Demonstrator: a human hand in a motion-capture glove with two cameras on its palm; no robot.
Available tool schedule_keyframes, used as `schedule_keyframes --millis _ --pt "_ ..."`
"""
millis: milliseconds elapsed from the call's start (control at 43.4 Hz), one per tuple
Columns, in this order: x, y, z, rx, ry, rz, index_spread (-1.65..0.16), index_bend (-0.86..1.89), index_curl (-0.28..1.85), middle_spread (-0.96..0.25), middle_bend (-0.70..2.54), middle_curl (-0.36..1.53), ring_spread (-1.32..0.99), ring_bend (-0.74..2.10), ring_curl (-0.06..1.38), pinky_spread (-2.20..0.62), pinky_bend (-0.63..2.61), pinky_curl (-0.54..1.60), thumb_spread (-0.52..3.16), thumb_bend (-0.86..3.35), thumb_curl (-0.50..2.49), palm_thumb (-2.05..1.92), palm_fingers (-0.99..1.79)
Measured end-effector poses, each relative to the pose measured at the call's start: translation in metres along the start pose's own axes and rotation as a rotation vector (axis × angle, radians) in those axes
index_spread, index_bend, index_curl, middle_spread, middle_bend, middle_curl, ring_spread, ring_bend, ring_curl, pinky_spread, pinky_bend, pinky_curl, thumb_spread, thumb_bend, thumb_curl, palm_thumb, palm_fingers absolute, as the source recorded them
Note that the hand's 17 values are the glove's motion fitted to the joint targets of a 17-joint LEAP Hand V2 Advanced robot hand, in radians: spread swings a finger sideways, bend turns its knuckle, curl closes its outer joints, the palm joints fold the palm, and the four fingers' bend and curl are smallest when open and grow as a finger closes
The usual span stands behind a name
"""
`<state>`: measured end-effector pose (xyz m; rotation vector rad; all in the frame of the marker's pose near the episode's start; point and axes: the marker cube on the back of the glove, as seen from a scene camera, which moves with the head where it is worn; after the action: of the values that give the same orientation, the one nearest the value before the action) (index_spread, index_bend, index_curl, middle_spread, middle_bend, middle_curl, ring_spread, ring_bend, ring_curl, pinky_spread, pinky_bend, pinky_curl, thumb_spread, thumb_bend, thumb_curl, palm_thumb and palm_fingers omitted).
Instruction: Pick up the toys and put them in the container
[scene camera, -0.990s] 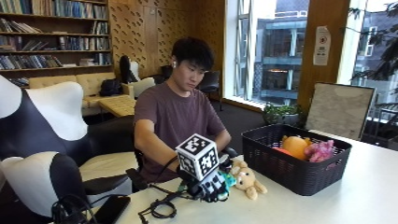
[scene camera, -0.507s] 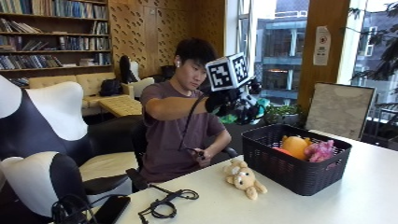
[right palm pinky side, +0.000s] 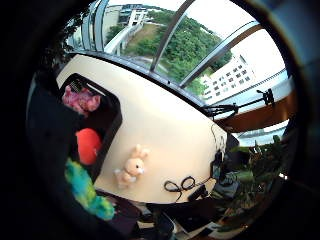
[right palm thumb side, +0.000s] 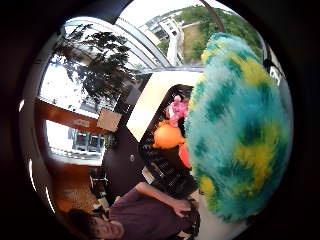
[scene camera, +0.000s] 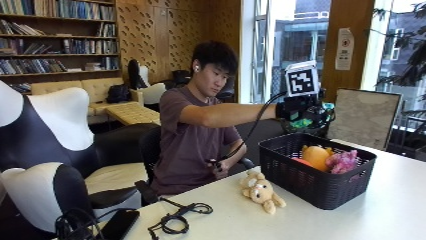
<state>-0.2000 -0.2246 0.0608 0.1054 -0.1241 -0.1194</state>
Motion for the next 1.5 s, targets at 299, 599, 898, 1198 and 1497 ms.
schedule_keyframes --millis 299,599,898,1198,1497 --pt "-0.033 -0.021 0.049 -0.118 0.245 -0.126 -0.25 1.02 0.96 -0.29 0.98 0.89 -0.35 1.31 0.73 -0.39 1.21 0.62 0.71 -0.01 0.89 0.58 0.95" --pt "-0.036 -0.012 0.059 -0.428 0.280 -0.003 -0.22 0.17 0.68 -0.14 0.27 0.64 -0.19 0.90 0.59 -0.16 1.30 0.56 1.13 -0.05 0.64 0.19 -0.43" --pt "-0.020 0.012 0.017 -0.404 0.213 -0.108 -0.21 0.09 0.45 -0.01 0.13 0.50 -0.04 0.55 0.43 0.00 1.07 0.44 1.25 -0.03 0.51 0.08 -0.31" --pt "0.053 0.071 -0.023 -0.343 0.270 -0.116 -0.24 0.12 0.37 -0.01 0.13 0.41 -0.01 0.39 0.37 0.04 0.89 0.37 1.28 -0.02 0.44 0.06 -0.22" --pt "0.093 0.156 0.006 -0.374 0.282 -0.270 -0.26 0.14 0.33 -0.05 0.14 0.35 -0.02 0.34 0.36 0.02 0.76 0.33 1.31 0.00 0.40 0.10 -0.18"
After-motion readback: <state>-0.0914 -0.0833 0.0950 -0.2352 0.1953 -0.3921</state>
